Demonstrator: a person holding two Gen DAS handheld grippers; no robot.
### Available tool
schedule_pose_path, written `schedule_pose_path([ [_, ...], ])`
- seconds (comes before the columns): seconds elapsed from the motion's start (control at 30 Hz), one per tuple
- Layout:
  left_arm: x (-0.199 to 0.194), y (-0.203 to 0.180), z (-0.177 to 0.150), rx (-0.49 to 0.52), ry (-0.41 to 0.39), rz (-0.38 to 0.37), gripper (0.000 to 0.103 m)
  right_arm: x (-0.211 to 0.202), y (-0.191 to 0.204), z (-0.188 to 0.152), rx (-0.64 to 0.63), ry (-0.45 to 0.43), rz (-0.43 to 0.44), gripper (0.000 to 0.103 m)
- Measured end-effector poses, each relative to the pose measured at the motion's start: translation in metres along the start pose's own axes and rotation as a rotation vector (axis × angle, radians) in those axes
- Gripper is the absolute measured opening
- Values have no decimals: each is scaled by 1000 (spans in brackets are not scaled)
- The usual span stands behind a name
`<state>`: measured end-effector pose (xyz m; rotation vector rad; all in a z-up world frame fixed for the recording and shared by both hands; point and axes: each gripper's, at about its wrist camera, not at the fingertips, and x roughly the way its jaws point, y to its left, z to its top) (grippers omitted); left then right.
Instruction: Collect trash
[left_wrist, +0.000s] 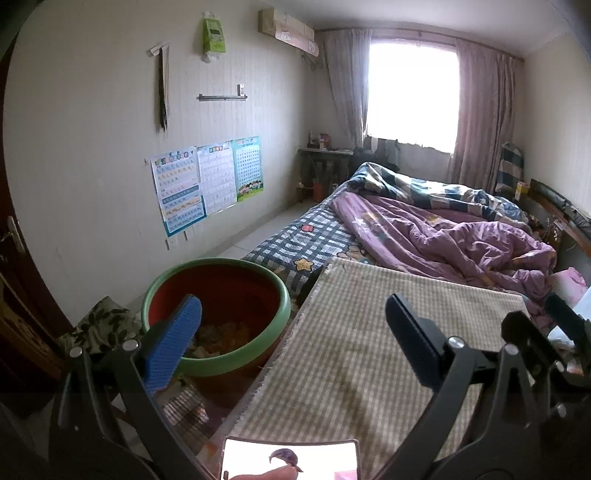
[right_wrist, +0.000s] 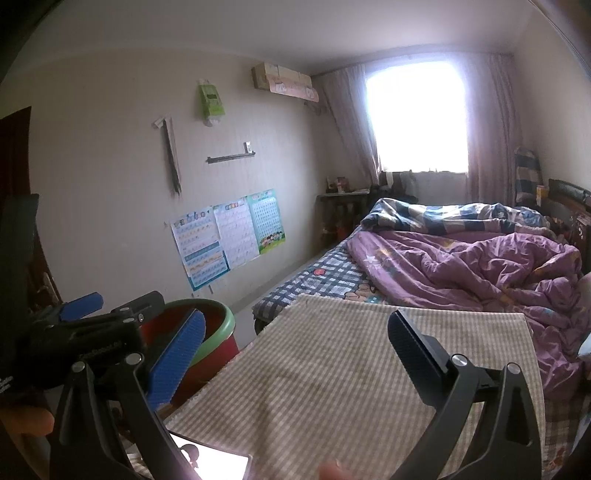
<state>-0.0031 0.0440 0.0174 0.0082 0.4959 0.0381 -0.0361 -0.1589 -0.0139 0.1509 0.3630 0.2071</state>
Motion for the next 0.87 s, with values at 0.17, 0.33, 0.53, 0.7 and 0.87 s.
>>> schedule_pose_path([
  [0.17,3,-2,0,0,8,9,98,5,-1,0,-4,17,8,96],
  [0.33,6,-4,-1,0,19,2,98,8,-5,-1,-2,29,9,96],
  [0.53,8,-6,-3,0,20,-17,98,12,-11,-4,3,50,3,96],
  [0.7,17,-8,-8,18,47,-15,98,35,-34,-20,17,154,-75,96],
  [0.87,28,12,-17,-49,89,-30,98,70,-113,-57,82,309,-337,96],
])
